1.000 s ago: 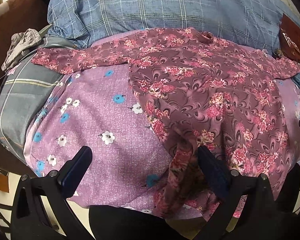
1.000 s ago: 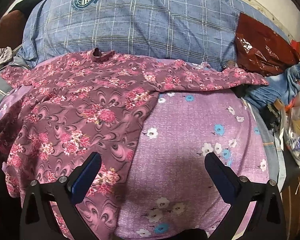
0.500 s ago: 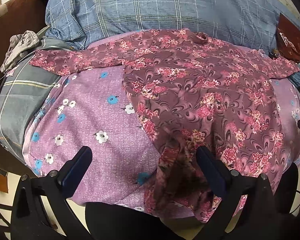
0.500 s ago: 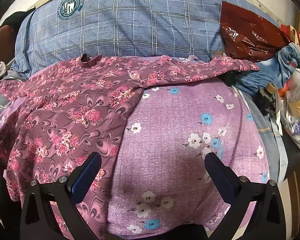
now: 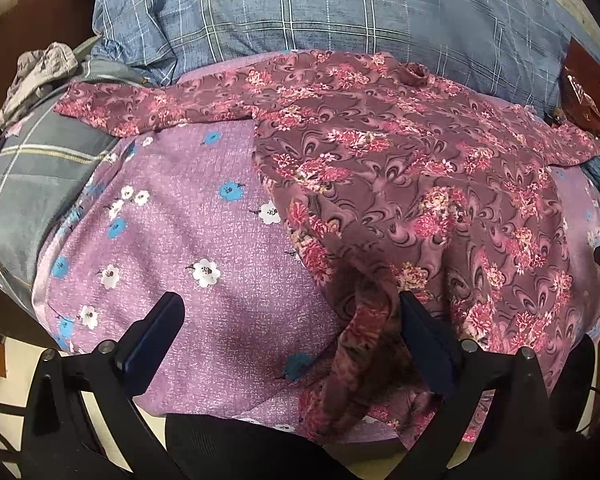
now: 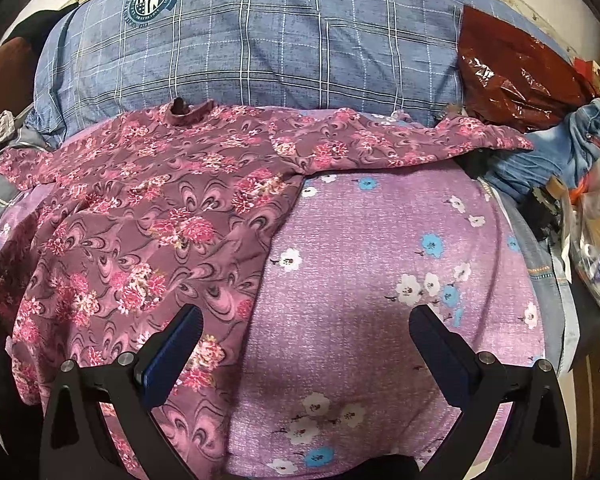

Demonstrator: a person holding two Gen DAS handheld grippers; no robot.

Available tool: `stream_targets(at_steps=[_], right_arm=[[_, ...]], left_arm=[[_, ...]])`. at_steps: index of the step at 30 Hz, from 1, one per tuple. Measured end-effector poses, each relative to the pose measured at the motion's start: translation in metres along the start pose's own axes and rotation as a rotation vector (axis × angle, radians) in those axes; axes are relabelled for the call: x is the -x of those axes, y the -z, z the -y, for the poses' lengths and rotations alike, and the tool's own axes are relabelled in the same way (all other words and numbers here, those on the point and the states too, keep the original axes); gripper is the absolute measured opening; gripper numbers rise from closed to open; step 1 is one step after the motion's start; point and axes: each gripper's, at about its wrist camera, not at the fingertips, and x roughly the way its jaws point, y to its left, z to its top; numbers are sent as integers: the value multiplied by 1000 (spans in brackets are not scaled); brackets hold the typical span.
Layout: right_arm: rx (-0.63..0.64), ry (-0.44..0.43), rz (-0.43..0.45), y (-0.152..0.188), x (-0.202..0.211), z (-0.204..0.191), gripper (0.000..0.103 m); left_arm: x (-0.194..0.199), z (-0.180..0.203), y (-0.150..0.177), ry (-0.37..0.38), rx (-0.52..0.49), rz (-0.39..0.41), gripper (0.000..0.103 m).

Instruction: Fold small clothes

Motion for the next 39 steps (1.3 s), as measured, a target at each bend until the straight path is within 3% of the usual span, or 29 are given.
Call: stream_targets(at_steps=[8,18,24,30,33,35,36,37,38,39], right_arm=[[-2,-17,-8,-2,-5,-4,102],[-33,-97,-35,4,-10,1,99],[-31,-145,-61,8,-12,-1,99],[2,-265,-138,25,-19,-15,99],[-5,-342,-181,32,-26,-21,84],[8,-386,-244,41,-35,-27,61],[19,-386,-266,44,-39,-30,51],[43,-383,-254,49,-38,-33,27],[54,-400,-244,51,-36,-34,4],[55,-419,-239,52,-33,-34,4]], left_arm=[[-1,-9,-3,24,26,-8,103],[7,-41,-8,-11,105,2,103],[1,-36,1,97,93,-58,103],[-7,-12,12,227,37,-116,103],[-18,6,16,223,-18,-160,103],[-24,12,19,201,-26,-165,102],[-26,11,21,210,-5,-157,88],[-27,10,22,237,9,-163,51],[-29,10,22,267,10,-187,24],[-32,8,23,292,14,-230,7]])
